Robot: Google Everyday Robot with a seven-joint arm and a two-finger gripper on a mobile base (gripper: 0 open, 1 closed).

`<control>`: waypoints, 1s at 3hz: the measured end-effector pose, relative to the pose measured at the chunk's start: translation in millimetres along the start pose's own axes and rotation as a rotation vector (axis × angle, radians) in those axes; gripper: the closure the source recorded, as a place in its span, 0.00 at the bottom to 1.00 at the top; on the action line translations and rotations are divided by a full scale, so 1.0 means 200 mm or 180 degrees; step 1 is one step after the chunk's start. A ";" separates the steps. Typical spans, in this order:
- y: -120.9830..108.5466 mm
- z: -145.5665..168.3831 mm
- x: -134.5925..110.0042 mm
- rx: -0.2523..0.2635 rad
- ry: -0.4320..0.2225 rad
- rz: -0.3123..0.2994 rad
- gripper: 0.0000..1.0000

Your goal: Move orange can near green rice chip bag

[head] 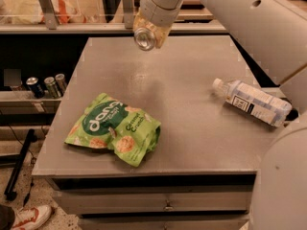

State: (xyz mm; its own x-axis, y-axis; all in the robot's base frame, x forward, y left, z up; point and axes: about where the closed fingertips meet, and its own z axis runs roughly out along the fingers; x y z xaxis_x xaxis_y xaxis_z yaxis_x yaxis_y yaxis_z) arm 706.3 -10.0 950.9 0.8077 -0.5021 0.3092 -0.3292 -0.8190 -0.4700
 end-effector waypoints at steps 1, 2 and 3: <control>-0.06 0.00 -0.17 0.0266 -0.0287 -0.0046 1.00; -0.06 0.00 -0.17 0.0262 -0.0285 -0.0047 1.00; -0.02 -0.03 -0.26 0.0145 -0.0337 -0.0193 1.00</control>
Offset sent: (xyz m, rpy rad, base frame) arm -0.0193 0.0200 -0.0025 0.0694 0.0190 0.0631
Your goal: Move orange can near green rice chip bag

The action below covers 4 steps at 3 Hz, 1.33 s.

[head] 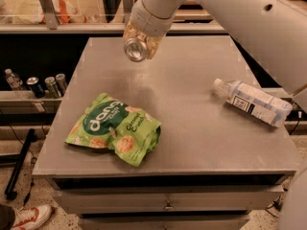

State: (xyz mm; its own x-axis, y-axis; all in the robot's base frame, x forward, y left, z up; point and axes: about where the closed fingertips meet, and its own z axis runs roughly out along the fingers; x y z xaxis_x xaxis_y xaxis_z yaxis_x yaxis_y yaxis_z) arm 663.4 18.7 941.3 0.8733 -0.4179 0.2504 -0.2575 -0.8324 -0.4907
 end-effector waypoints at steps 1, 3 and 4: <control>0.04 -0.03 -0.15 -0.0180 -0.0062 -0.0217 1.00; 0.17 0.11 -0.47 -0.0621 -0.0354 -0.0567 1.00; 0.22 0.21 -0.56 -0.0708 -0.0502 -0.0664 1.00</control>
Offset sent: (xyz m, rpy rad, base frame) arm -0.0979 0.0174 -0.0544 -0.2904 0.0987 0.1668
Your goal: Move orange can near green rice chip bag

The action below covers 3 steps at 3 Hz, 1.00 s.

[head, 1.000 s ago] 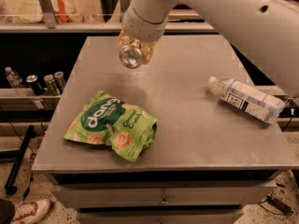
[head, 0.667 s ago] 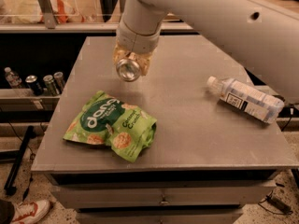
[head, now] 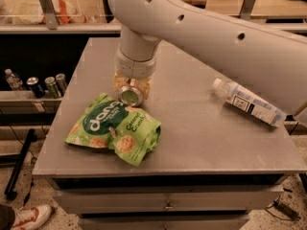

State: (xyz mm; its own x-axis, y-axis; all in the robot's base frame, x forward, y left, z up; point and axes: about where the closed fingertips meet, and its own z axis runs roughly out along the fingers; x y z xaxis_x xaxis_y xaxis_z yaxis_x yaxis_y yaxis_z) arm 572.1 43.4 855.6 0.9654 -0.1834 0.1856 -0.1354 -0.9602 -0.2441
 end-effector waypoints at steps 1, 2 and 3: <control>0.00 0.08 -0.04 -0.0032 -0.0069 -0.0074 1.00; 0.00 0.09 -0.05 -0.0040 -0.0085 -0.0093 1.00; 0.00 0.09 -0.05 -0.0040 -0.0085 -0.0092 0.82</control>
Offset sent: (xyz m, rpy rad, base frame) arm -0.0101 0.0087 -0.0327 -0.0245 0.0367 0.0518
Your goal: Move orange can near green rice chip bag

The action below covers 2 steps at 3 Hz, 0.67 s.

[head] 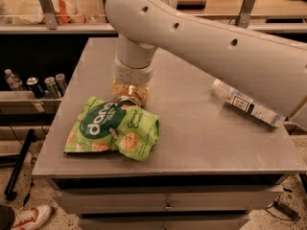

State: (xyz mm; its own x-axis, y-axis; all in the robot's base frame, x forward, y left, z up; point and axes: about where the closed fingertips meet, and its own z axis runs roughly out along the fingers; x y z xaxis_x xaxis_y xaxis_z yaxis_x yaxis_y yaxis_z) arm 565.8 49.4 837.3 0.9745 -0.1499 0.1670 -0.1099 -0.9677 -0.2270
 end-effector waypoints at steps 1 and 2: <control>0.00 0.00 0.00 -0.0013 -0.0011 -0.0008 0.59; 0.00 0.00 0.00 -0.0013 -0.0011 -0.0008 0.36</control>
Offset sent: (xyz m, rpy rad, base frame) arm -0.0031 -0.0013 -0.0078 -0.0158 0.0212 0.0106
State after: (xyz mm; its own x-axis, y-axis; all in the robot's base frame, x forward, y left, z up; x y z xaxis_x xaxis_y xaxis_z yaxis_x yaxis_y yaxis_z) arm 565.0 49.2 838.0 0.9755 -0.1467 0.1641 -0.1083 -0.9689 -0.2227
